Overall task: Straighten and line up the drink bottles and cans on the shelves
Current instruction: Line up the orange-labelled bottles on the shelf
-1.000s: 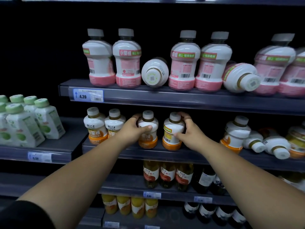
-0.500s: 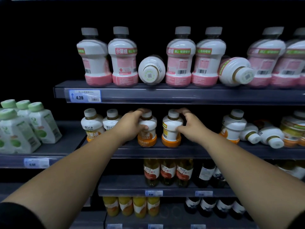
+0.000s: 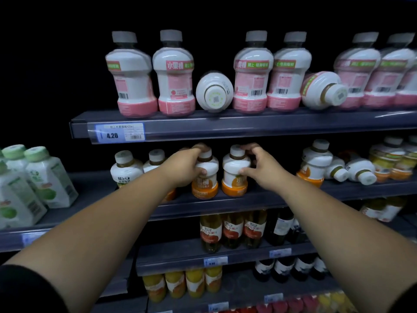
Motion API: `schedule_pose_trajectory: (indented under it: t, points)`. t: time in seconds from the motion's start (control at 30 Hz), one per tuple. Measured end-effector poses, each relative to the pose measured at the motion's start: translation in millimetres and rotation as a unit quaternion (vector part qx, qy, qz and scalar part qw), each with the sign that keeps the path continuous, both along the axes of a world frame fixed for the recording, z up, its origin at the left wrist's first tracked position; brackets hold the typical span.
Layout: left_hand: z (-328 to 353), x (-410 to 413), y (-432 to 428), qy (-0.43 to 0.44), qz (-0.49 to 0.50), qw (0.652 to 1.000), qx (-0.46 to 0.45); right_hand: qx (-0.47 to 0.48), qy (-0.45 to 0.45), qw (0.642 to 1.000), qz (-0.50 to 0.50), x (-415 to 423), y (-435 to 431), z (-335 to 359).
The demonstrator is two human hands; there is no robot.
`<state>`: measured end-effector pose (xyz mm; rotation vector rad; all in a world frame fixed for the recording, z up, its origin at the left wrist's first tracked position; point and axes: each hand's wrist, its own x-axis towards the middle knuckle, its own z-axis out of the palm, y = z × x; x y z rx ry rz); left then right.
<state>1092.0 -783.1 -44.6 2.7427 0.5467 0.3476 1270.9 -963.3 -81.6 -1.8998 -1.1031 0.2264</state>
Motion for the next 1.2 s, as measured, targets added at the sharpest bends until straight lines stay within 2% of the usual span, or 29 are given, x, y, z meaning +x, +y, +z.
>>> schedule_pose_trajectory:
  t: [0.17,0.27,0.5,0.83,1.03,1.2]
  points:
    - [16,4,5,0.046,-0.011,0.997,0.060,-0.038,-0.011,0.999,0.023,7,3,7]
    - [17,6,4,0.064,-0.018,0.995,0.073,-0.028,0.005,0.999,0.033,9,3,6]
    - [16,-5,4,0.052,0.014,0.991,0.125,0.003,0.011,0.999,0.051,5,11,4]
    - [12,-30,19,0.065,0.057,0.988,0.125,0.004,0.004,0.999,0.048,-21,35,-6]
    - [3,-36,15,0.044,0.081,0.985,0.148,0.002,-0.014,1.000,0.016,-33,38,-9]
    - [0,-34,17,0.032,0.086,0.987,0.132,-0.013,-0.020,1.000,0.016,-37,36,-8]
